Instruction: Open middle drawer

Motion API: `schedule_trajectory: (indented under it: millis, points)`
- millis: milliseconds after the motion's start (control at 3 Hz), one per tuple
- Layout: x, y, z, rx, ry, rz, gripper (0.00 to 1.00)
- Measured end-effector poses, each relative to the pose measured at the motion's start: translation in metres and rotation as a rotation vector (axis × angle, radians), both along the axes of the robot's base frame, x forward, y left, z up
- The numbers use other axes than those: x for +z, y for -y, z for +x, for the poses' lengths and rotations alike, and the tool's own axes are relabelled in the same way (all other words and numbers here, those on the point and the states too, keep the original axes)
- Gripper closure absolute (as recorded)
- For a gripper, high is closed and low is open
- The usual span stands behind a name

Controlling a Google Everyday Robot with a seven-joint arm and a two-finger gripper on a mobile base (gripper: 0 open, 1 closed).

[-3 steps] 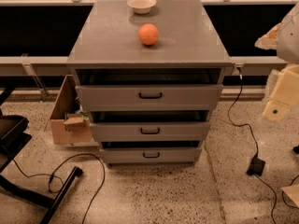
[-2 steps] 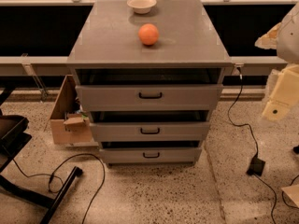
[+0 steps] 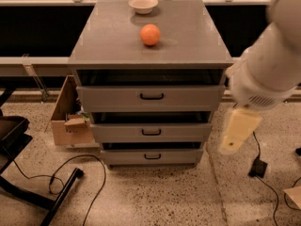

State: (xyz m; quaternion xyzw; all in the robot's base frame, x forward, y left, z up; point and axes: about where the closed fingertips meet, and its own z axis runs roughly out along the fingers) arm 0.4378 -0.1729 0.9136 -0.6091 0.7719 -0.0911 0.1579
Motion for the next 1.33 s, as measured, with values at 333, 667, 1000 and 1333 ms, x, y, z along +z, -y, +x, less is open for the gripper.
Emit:
schedule_trajectory:
  millis: [333,667,1000,1333]
  points:
    - [-0.080,-0.027,0.011,0.021,-0.026,-0.078,0.00]
    - [-0.161,-0.036,0.019,0.053,-0.093,-0.187,0.00]
    - [-0.220,-0.040,0.033,0.051,-0.153,-0.237,0.00]
    - [-0.220,-0.040,0.033,0.051,-0.153,-0.237,0.00]
